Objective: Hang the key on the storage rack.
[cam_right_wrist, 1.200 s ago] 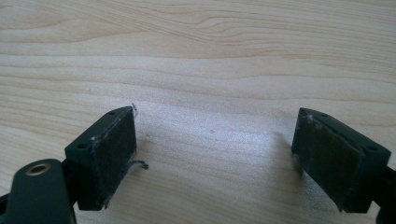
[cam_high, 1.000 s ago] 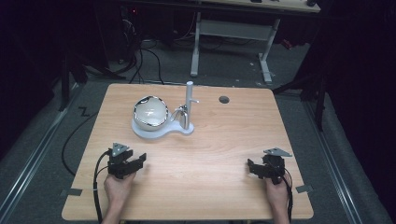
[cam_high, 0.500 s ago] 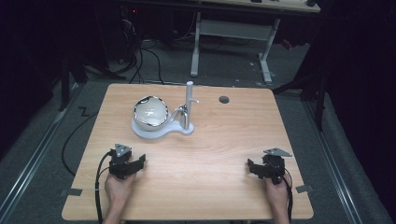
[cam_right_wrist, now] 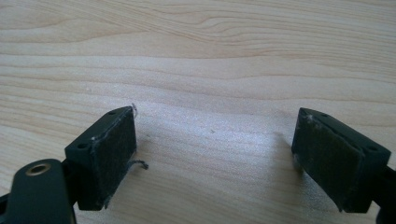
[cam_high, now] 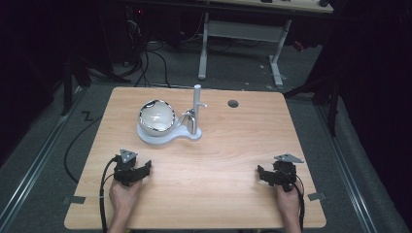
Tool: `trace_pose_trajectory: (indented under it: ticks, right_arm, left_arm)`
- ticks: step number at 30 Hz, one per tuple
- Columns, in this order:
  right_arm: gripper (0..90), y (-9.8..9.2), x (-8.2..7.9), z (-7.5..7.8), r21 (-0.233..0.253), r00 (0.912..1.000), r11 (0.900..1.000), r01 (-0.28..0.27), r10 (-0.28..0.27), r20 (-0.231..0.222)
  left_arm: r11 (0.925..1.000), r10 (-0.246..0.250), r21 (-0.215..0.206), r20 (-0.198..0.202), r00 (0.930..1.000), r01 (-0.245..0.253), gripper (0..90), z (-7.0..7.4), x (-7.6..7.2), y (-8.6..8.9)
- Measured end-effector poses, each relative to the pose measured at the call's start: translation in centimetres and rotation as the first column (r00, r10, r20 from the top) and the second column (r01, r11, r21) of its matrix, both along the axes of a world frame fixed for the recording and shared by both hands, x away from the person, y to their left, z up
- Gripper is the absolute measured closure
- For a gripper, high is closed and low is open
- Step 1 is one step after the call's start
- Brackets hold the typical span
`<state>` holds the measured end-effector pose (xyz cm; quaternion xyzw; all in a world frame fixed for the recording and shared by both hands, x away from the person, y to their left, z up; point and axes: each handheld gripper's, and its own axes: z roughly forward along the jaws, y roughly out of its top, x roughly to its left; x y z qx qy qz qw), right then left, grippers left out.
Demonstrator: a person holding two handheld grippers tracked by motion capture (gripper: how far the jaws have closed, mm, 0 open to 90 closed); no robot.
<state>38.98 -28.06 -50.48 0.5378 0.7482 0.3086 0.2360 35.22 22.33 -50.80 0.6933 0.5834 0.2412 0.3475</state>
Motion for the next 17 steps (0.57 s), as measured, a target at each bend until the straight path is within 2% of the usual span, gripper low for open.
trace_pose_trajectory:
  ticks: [4, 6, 8, 17]
  right_arm:
    - [14.0, 0.0, 0.0, 0.0, 0.0, 1.0, 1.0, 0.0, 0.0, 0.0]
    - [14.0, 0.0, -0.01, 0.0, 0.0, 1.0, 1.0, 0.0, 0.0, 0.0]
    - [14.0, 0.0, -0.01, 0.0, 0.0, 1.0, 1.0, 0.0, 0.0, 0.0]
    - [14.0, 0.0, -0.01, 0.0, 0.0, 1.0, 1.0, 0.0, 0.0, 0.0]
  left_arm:
    - [0.9998, -0.005, 0.021, -0.003, 1.0, 0.005, 33.9, -0.02, 0.03, -0.24]
    - [0.9974, -0.013, 0.071, -0.004, 0.9999, 0.013, 31.9, -0.05, 0.07, -0.8]
    - [0.9975, -0.018, 0.069, -0.007, 0.9998, 0.019, 29.2, -0.06, 0.1, -0.9]
    - [0.9977, -0.021, 0.064, -0.009, 0.9997, 0.022, 28.4, -0.06, 0.1, -0.9]
